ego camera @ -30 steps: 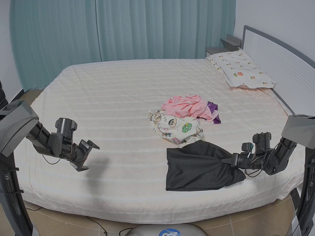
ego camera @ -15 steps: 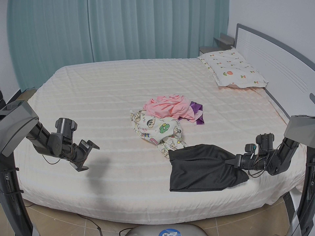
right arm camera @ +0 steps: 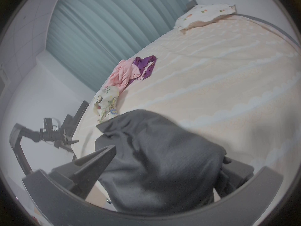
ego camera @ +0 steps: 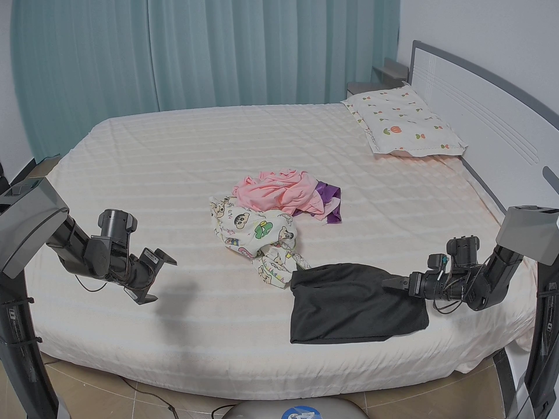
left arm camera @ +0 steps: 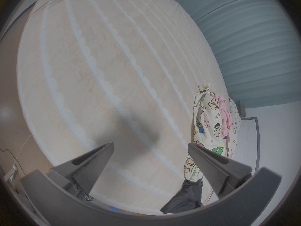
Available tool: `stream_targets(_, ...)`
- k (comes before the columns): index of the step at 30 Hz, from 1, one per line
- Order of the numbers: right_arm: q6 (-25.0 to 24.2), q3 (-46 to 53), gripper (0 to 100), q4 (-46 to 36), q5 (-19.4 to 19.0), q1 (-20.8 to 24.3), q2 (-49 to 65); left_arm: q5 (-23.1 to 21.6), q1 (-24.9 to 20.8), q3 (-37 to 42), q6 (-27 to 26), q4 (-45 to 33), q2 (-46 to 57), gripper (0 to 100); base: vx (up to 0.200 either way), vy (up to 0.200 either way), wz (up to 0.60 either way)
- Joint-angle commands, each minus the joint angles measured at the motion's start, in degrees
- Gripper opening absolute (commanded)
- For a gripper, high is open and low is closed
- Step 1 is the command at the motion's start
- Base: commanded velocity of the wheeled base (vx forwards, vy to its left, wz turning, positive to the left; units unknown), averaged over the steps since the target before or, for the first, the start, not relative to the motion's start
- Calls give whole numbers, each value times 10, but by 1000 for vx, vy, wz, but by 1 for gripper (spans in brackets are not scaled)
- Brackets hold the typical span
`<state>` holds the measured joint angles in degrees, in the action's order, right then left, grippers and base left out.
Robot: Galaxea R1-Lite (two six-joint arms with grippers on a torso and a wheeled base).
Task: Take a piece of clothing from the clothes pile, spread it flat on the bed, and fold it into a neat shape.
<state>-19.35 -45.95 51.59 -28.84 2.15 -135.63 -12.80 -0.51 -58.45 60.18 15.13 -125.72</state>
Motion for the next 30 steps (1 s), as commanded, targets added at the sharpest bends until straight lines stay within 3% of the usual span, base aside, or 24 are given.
stream_targets(1,-44,-24,100,-1,5,-9,-7,0,0,0,0,0,0,100,0,0,0)
stream_targets(5,-102,-45,100,-7,22,-7,-18,1,-1,1,0,0,0,100,0,0,0)
stream_targets(17,-98,-11,100,-112,50,-13,16,1,-2,0,0,0,-2,100,0,0,0)
stream_targets(24,-52,17,100,-76,62,-63,27,6,-8,0,-1,2,-5,100,0,0,0)
stream_targets(30,41,82,100,-70,10,-91,47,46,-26,-10,-1,3,-19,100,0,0,0)
